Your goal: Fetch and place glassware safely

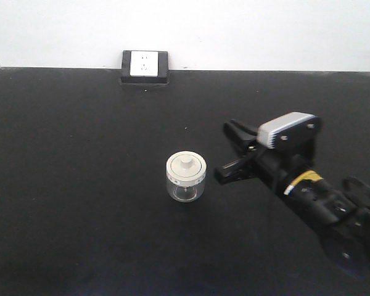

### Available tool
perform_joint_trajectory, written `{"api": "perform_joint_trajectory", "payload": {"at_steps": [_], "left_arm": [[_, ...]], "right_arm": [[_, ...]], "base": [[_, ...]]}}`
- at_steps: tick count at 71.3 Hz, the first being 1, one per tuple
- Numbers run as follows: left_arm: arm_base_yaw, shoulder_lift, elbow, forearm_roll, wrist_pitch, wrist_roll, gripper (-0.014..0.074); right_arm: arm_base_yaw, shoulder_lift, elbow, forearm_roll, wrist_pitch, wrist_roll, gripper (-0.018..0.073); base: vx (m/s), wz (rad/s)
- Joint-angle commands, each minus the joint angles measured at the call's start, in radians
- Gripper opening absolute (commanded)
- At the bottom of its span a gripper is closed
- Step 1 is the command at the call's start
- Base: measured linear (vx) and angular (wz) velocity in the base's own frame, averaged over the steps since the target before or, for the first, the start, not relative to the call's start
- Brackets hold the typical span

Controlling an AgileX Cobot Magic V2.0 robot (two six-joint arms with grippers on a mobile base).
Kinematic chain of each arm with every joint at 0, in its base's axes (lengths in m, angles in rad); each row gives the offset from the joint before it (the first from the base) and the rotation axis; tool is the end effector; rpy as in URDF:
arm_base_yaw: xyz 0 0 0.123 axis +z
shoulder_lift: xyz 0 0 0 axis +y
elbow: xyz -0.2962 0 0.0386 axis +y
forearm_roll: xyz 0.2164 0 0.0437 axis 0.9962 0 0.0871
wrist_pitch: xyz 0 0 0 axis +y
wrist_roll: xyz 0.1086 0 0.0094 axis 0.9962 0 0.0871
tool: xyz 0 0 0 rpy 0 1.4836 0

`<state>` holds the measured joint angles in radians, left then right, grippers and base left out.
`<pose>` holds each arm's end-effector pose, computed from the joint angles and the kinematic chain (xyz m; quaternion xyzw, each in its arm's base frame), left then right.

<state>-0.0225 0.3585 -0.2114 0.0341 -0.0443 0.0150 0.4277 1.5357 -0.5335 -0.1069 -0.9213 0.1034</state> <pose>0.0656 -0.0016 0.2728 0.0260 0.7121 0.0088 0.7015 0.2602 0.1288 0.2618 -0.1659 0.6861 0.1927 0.6816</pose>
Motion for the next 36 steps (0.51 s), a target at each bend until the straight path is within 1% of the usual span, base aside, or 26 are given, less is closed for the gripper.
{"api": "perform_joint_trajectory", "payload": {"at_steps": [1, 7, 8, 14, 19, 25, 36], "left_arm": [[-0.003, 0.008, -0.030, -0.010, -0.071, -0.007, -0.0007], [-0.003, 0.008, -0.030, -0.010, -0.071, -0.007, -0.0007], [-0.003, 0.008, -0.030, -0.010, -0.071, -0.007, -0.0007], [-0.003, 0.008, -0.030, -0.010, -0.071, -0.007, -0.0007], [-0.003, 0.008, -0.030, -0.010, -0.071, -0.007, -0.0007], [-0.003, 0.008, -0.030, -0.010, -0.071, -0.007, -0.0007], [-0.003, 0.008, -0.030, -0.010, -0.071, -0.007, -0.0007]], "right_arm": [[-0.005, -0.121, 0.026, 0.065, 0.016, -0.037, -0.0009], [-0.005, -0.213, 0.045, 0.070, 0.168, -0.094, -0.0008], [-0.005, -0.228, 0.045, 0.070, 0.223, -0.103, -0.0008], [-0.005, -0.307, 0.045, 0.074, 0.386, -0.110, -0.0007], [-0.005, -0.375, 0.045, 0.098, 0.493, -0.110, -0.0006], [-0.005, -0.453, 0.045, 0.129, 0.574, -0.114, -0.0004], [-0.005, -0.573, 0.045, 0.180, 0.641, -0.164, -0.0003]], "base": [[0.00, 0.00], [0.00, 0.00], [0.00, 0.00], [0.00, 0.00], [0.00, 0.00], [0.00, 0.00], [0.00, 0.00]]}}
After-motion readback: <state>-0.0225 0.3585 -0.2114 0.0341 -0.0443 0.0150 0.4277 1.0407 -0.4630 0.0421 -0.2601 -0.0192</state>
